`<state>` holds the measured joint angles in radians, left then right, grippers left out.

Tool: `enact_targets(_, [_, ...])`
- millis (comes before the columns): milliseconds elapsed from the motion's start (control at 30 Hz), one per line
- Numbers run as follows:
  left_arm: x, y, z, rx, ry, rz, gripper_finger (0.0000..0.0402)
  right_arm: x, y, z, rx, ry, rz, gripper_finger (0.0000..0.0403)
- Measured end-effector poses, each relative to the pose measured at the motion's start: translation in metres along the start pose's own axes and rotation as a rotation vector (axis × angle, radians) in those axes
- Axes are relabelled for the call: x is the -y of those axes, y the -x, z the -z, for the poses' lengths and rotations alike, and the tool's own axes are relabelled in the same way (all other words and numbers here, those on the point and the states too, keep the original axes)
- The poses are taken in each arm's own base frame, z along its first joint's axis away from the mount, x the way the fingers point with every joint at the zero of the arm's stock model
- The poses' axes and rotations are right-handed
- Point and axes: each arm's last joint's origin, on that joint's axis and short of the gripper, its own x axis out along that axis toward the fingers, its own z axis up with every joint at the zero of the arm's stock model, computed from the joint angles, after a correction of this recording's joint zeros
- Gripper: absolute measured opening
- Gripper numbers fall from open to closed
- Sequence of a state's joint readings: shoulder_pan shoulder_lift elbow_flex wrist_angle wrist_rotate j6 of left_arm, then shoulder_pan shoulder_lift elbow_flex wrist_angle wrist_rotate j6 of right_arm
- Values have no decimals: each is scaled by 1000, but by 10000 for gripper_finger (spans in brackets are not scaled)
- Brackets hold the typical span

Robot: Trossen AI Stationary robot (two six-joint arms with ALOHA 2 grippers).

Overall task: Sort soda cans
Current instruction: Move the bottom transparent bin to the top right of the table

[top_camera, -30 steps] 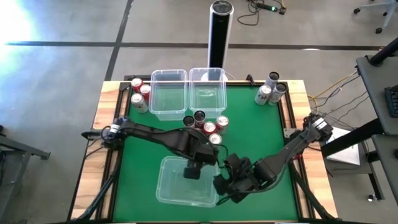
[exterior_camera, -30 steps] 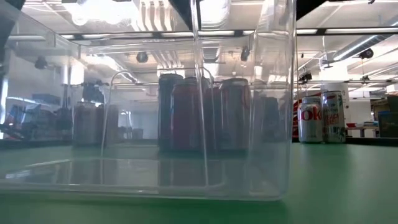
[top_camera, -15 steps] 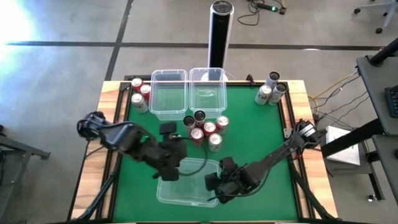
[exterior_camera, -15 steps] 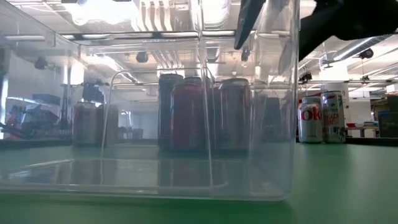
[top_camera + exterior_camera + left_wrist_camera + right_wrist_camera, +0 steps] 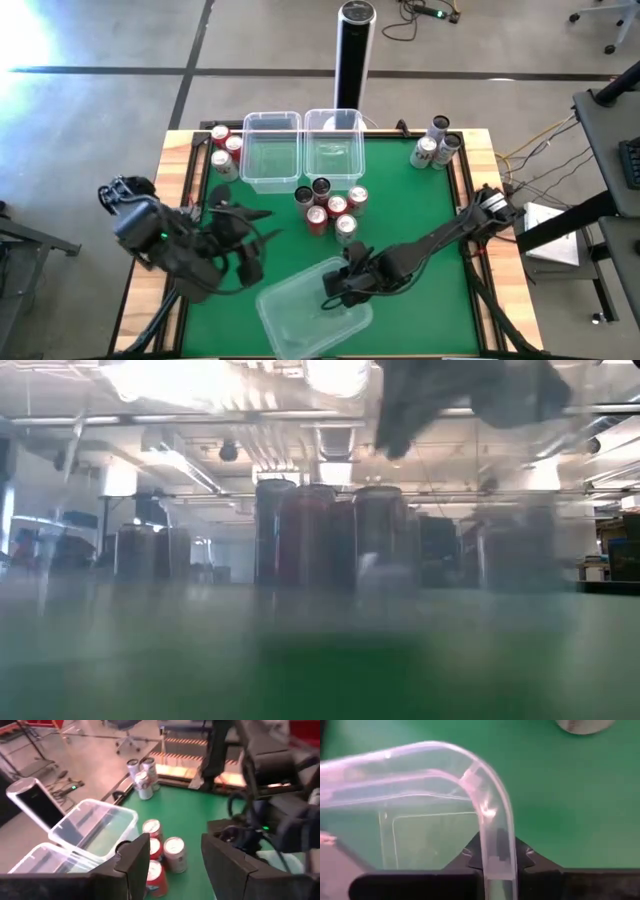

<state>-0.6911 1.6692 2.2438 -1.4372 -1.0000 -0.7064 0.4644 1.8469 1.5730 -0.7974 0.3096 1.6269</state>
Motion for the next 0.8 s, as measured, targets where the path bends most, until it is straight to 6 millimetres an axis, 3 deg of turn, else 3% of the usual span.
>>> enact_targets(100, [-10,17,-10,65,18,2,162,-10,19,-13,2,1,-85,22])
enact_targets(167, [-18,27,-17,108,27,2,162,-16,43,-23,22,21,-149,21])
enact_targets(367, [-50,56,-40,257,68,37,162,-23,134,-68,234,26,-359,21])
enact_targets(500, [-73,70,-53,320,54,46,162,-1,180,-95,429,-26,-357,20])
enact_targets(633, [-90,78,-56,343,16,21,162,36,215,-116,646,-166,-274,20])
enact_targets(800, [-97,79,-53,337,-12,-12,162,87,236,-134,885,-476,-175,22])
